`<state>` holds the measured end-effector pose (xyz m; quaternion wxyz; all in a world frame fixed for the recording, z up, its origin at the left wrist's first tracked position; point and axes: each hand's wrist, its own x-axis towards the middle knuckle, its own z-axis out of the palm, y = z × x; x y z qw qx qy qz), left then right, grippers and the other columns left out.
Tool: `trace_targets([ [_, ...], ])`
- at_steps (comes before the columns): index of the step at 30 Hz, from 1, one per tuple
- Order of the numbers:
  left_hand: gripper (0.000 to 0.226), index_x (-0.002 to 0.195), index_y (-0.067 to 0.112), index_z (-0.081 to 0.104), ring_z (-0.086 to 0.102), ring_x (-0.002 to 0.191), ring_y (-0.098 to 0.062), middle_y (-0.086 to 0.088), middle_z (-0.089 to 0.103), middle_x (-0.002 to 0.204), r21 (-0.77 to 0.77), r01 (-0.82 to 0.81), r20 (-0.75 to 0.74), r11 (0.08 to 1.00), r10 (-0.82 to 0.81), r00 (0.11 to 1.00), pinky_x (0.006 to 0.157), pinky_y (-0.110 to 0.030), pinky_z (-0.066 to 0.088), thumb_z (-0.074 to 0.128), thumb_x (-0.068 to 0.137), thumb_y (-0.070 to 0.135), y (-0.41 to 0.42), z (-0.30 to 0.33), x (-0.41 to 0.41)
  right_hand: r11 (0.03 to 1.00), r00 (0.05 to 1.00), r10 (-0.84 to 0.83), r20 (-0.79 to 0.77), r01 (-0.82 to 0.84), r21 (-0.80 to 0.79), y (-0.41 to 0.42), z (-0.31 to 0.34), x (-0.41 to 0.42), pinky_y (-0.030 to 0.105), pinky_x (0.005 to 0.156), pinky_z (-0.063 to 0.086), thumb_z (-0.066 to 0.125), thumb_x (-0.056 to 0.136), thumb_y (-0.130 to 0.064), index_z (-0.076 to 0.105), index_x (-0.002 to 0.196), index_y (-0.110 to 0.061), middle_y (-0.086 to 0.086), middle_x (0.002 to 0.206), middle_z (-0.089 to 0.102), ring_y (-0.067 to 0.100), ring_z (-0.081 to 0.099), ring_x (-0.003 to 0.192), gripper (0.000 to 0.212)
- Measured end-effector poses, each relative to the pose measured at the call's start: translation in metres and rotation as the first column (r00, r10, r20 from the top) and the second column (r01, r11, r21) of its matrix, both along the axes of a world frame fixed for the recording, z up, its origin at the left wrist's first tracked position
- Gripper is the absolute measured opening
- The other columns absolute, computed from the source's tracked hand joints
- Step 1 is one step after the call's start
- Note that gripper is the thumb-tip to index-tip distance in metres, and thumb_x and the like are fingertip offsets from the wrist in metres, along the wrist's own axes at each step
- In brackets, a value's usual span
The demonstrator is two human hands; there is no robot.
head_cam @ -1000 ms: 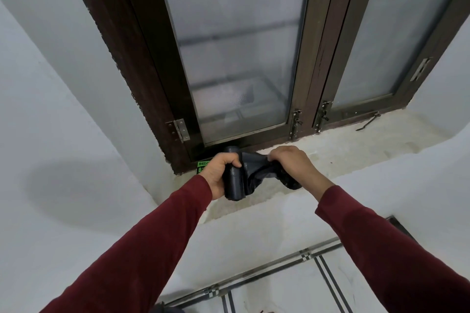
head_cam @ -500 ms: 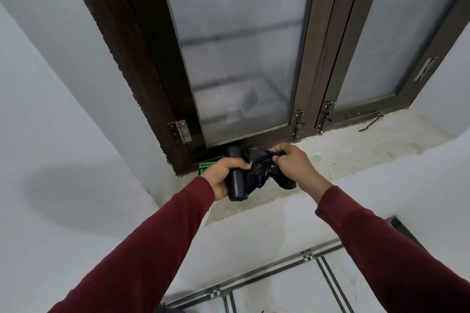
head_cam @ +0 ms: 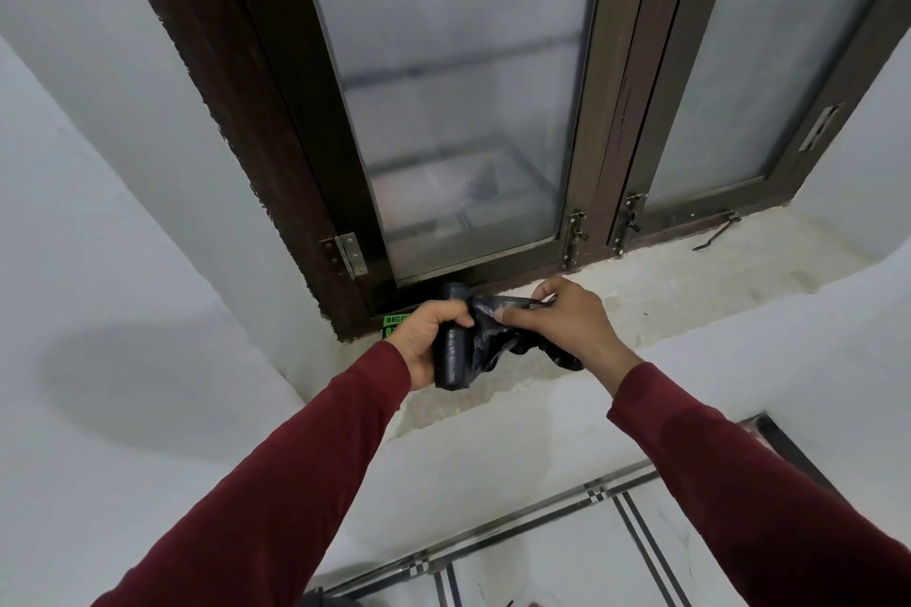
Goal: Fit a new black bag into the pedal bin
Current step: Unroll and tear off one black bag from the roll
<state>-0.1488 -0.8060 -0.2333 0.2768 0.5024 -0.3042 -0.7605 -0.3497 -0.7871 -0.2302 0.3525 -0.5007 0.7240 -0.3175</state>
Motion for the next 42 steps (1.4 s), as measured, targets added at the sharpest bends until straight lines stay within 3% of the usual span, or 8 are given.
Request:
trace_targets([
  [4,0.027,0.111,0.005,0.069,0.072,0.078,-0.030,-0.017,0.075,0.095,-0.015,0.010,0.008,1.000,-0.010,1.000,0.072,-0.038,0.060,0.057,0.087,0.004,0.001,0.002,-0.001,0.998,0.996,0.060,-0.072,-0.062,-0.027,-0.003,-0.005,-0.001,0.015,0.050,0.046,0.089,0.069,-0.050,0.078,0.084,-0.025,-0.001,0.071,0.074,0.009,0.067,0.054,0.031],
  [10,0.027,0.101,0.008,0.073,0.067,0.082,-0.030,-0.016,0.072,0.099,-0.036,-0.052,0.069,0.998,0.054,0.996,0.081,-0.035,0.055,0.052,0.083,0.008,0.003,-0.001,0.001,0.991,0.992,0.094,-0.087,-0.101,-0.086,-0.005,-0.003,-0.007,0.023,0.073,0.045,0.082,0.084,-0.021,0.076,0.093,-0.021,0.001,0.093,0.070,0.018,0.064,0.087,0.010],
  [14,0.038,0.108,0.007,0.071,0.066,0.082,-0.030,-0.015,0.069,0.101,-0.017,-0.079,0.008,0.997,0.079,0.997,0.081,-0.035,0.054,0.049,0.078,0.012,0.004,-0.003,0.000,0.969,0.971,0.238,0.016,-0.236,-0.078,-0.002,-0.002,-0.008,0.036,0.095,0.055,0.061,0.093,-0.001,0.070,0.103,-0.039,0.000,0.114,0.068,0.020,0.066,0.103,0.040],
  [18,0.041,0.102,0.009,0.070,0.063,0.085,-0.030,-0.012,0.067,0.099,-0.051,-0.096,-0.021,0.994,0.095,0.995,0.086,-0.039,0.051,0.050,0.068,0.018,0.001,-0.004,0.001,0.950,0.951,0.308,0.023,-0.307,-0.056,0.001,-0.001,-0.007,0.021,0.095,0.053,0.042,0.086,0.014,0.079,0.094,-0.037,-0.006,0.113,0.074,0.014,0.066,0.112,0.064],
  [23,0.037,0.088,0.010,0.068,0.061,0.085,-0.031,-0.012,0.065,0.094,-0.033,-0.104,-0.040,0.994,0.103,0.994,0.091,-0.041,0.048,0.056,0.055,0.022,0.004,-0.001,0.000,0.985,0.984,0.174,0.038,-0.173,-0.023,0.003,0.006,-0.001,0.023,0.073,0.053,0.066,0.086,-0.019,0.077,0.074,-0.022,-0.004,0.086,0.075,0.018,0.071,0.092,0.016],
  [27,0.060,0.119,0.007,0.071,0.061,0.105,-0.036,-0.019,0.068,0.113,-0.008,-0.089,-0.096,0.996,0.087,0.992,0.107,-0.050,0.044,0.065,0.063,0.029,0.005,-0.001,-0.001,0.986,0.987,0.132,-0.096,-0.141,-0.085,0.005,0.001,0.003,0.031,0.063,0.054,0.088,0.065,-0.056,0.064,0.083,-0.023,-0.003,0.074,0.071,0.013,0.069,0.069,0.045],
  [34,0.035,0.109,0.007,0.072,0.070,0.084,-0.030,-0.015,0.075,0.096,-0.029,-0.020,-0.003,0.999,0.020,1.000,0.082,-0.038,0.057,0.064,0.076,0.010,0.006,0.000,-0.002,0.982,0.981,0.183,-0.062,-0.186,-0.043,-0.002,0.002,0.001,0.022,0.062,0.045,0.086,0.079,-0.034,0.075,0.082,-0.020,-0.002,0.077,0.069,0.015,0.064,0.076,0.017],
  [42,0.056,0.109,0.008,0.066,0.062,0.094,-0.031,-0.015,0.066,0.105,-0.068,-0.081,0.006,0.994,0.082,0.997,0.084,-0.038,0.054,0.057,0.055,0.014,0.008,0.002,0.001,0.972,0.955,0.235,0.179,-0.237,-0.010,-0.003,0.000,-0.006,0.041,0.085,0.057,0.068,0.085,0.000,0.064,0.091,-0.028,0.007,0.097,0.070,0.029,0.069,0.090,0.029],
])
